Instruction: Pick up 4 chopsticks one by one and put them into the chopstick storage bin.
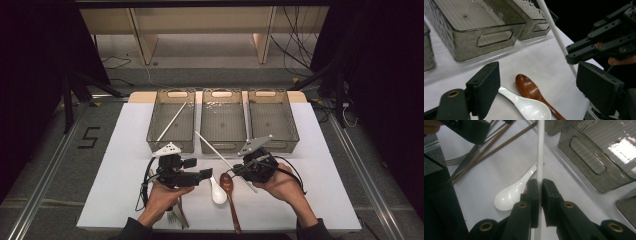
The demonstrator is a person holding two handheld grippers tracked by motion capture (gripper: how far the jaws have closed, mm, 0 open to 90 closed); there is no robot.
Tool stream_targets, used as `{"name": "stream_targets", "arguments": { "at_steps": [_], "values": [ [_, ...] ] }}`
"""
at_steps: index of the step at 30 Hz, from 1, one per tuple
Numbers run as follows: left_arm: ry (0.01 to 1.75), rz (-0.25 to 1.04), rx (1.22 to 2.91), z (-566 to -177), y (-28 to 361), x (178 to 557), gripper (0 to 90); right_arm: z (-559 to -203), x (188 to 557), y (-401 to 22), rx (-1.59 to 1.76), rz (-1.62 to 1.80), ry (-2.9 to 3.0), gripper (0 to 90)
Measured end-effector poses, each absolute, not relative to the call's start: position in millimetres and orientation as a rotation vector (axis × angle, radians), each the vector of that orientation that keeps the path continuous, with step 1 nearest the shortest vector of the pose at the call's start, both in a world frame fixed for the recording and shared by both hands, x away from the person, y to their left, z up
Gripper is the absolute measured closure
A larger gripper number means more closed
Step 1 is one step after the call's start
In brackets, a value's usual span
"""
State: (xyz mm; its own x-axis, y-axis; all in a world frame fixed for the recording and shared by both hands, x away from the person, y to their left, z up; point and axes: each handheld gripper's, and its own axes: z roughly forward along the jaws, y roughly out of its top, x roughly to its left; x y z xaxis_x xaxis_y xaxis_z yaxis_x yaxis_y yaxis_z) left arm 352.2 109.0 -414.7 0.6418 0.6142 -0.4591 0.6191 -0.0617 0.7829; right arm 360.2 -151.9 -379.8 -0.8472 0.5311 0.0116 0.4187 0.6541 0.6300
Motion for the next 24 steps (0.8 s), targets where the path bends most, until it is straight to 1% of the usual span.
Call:
{"name": "stream_targets", "arguments": {
  "at_steps": [2, 8, 12, 24],
  "values": [
    [1.002, -0.018, 1.717, -413, 106, 354, 21.1, -380, 359, -150, 0.774, 0.963, 2.696, 85.3],
    [1.006, -0.031, 1.687, -411, 101, 358, 30.5, -383, 357, -142, 0.75, 0.973, 2.707, 85.3],
    [1.019, -0.071, 1.665, -414, 99, 362, 36.3, -384, 356, -139, 0.737, 0.981, 2.712, 85.3],
    [0.987, -0.171, 1.646, -420, 87, 366, 62.4, -385, 354, -136, 0.726, 1.004, 2.708, 85.3]
  ]
}}
